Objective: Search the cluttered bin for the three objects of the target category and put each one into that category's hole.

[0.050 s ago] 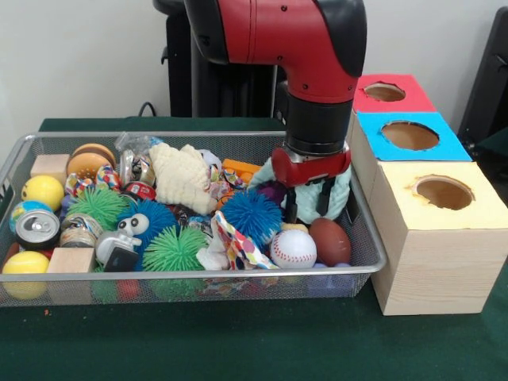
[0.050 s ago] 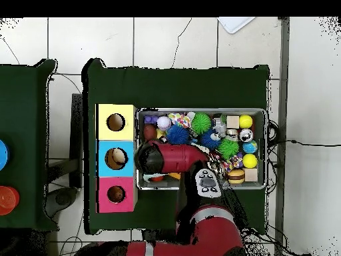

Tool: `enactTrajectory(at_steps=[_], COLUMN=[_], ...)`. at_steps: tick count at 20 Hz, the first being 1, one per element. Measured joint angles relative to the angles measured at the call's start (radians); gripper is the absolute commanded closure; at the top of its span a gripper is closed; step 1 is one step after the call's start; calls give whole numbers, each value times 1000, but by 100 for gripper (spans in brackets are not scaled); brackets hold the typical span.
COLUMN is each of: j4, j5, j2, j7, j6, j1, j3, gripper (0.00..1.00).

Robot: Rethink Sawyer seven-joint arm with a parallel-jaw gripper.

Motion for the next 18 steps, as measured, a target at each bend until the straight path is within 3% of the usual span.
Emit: enactTrajectory(at_steps=[10, 18], j4=[-16, -35], j5=[-58, -57], j2=[-16, -125], j7=[0, 0], j6=[3, 257], j1=[16, 19], j3=[-8, -4], gripper=[0, 0])
